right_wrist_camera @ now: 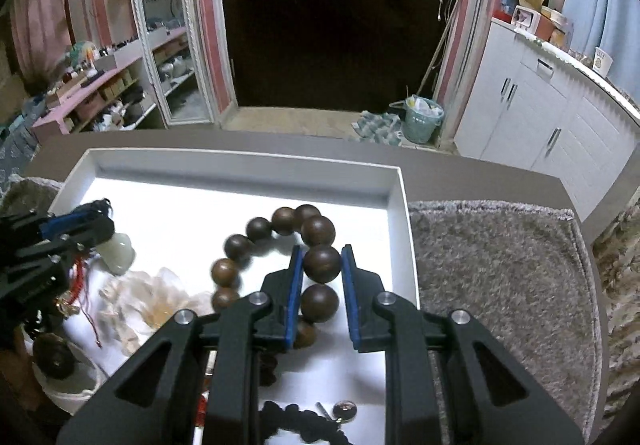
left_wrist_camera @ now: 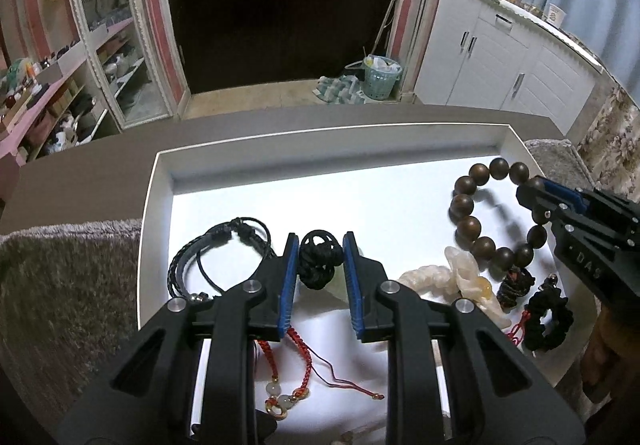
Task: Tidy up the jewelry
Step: 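Carry the claw clip and wooden bead bracelet with both tools into the tray, then open both tools, releasing the claw clip and bead bracelet in the tray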
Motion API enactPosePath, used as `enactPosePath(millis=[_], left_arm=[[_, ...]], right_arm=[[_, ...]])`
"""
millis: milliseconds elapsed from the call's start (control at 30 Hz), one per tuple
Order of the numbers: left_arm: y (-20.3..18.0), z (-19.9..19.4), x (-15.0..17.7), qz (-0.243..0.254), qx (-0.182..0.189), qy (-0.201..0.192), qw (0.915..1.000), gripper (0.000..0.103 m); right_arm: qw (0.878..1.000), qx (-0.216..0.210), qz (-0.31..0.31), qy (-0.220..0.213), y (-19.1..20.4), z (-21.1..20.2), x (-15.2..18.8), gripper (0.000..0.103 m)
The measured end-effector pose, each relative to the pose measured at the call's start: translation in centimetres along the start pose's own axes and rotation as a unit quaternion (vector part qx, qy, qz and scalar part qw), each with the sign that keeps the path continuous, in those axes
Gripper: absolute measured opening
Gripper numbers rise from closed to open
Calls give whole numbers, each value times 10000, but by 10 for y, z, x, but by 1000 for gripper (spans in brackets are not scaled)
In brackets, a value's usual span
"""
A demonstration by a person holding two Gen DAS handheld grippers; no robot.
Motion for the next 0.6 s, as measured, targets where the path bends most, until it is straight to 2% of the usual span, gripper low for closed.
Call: enactPosePath(millis=[600], left_arm=[[1,6,0,-86,-32,145,9999,24]], right_arm=[[9997,77,55,233,-8,8,7,19]])
Point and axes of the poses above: each gripper's, at about its wrist camera, not at the fingertips, and z roughly the way its jaws point, y to its left, x to its underside, the point moved 3 cm from there along z, roughly the way its jaws point
